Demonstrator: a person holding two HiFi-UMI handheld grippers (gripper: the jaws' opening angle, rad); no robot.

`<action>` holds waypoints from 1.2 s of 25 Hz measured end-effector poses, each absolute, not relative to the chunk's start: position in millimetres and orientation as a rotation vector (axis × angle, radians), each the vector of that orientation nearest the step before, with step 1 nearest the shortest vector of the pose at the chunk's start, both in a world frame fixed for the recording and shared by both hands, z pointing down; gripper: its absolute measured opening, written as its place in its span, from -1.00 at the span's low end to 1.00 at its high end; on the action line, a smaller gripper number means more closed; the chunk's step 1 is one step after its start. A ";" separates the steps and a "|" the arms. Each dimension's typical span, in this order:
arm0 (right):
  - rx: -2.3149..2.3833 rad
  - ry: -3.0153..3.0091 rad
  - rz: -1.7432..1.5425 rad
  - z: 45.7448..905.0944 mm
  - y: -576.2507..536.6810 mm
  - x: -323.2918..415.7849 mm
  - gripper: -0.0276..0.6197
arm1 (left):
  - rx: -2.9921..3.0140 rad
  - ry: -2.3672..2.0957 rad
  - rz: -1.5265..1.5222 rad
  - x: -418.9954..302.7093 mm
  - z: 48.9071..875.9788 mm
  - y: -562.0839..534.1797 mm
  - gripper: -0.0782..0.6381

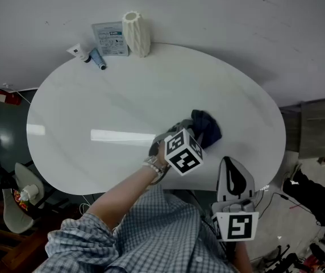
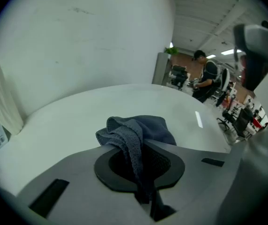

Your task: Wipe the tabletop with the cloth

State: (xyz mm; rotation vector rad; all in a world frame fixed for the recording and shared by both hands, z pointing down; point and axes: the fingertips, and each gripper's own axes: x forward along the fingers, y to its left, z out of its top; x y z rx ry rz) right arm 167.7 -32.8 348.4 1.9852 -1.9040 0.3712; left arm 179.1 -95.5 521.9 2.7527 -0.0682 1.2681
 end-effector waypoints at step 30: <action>1.726 -2.201 0.193 327.9 -69.8 85.7 -0.89 | 2.356 -0.534 1.224 -88.1 535.2 -52.3 -0.68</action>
